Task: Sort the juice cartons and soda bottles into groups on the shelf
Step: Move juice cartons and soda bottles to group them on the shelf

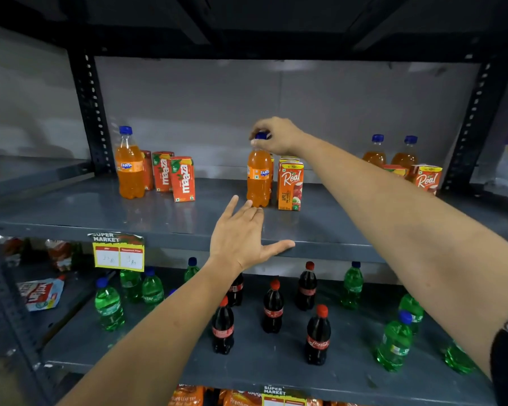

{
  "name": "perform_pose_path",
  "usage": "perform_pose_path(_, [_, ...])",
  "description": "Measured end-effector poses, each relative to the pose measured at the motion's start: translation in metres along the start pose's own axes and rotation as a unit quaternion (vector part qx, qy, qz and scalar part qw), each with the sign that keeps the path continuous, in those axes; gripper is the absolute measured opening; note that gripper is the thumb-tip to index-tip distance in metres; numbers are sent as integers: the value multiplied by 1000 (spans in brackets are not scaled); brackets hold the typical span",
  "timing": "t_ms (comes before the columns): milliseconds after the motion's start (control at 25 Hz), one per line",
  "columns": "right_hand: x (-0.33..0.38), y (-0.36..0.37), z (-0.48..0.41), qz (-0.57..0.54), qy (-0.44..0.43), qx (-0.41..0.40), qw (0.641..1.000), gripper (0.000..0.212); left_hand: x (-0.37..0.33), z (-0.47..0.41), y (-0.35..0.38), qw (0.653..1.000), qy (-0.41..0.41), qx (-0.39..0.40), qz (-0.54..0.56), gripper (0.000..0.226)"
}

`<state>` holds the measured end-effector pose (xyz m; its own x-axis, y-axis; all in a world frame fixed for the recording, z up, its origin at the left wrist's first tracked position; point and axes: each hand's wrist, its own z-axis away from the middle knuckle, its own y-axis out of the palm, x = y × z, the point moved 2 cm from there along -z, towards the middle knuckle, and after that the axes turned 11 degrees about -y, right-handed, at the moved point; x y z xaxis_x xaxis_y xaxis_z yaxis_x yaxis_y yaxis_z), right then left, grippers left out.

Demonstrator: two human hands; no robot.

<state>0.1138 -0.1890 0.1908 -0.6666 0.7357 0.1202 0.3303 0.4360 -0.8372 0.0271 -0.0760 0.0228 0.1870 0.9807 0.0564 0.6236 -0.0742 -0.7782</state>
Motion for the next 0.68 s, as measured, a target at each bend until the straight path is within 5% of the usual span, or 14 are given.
perform_pose_path(320, [2, -36, 46, -83, 14, -66, 994, 16, -4, 12, -3, 997, -33, -39, 53, 105])
perform_pose_path(680, [-43, -110, 125, 8, 41, -30, 999, 18, -103, 15, -13, 998, -3, 18, 65, 107])
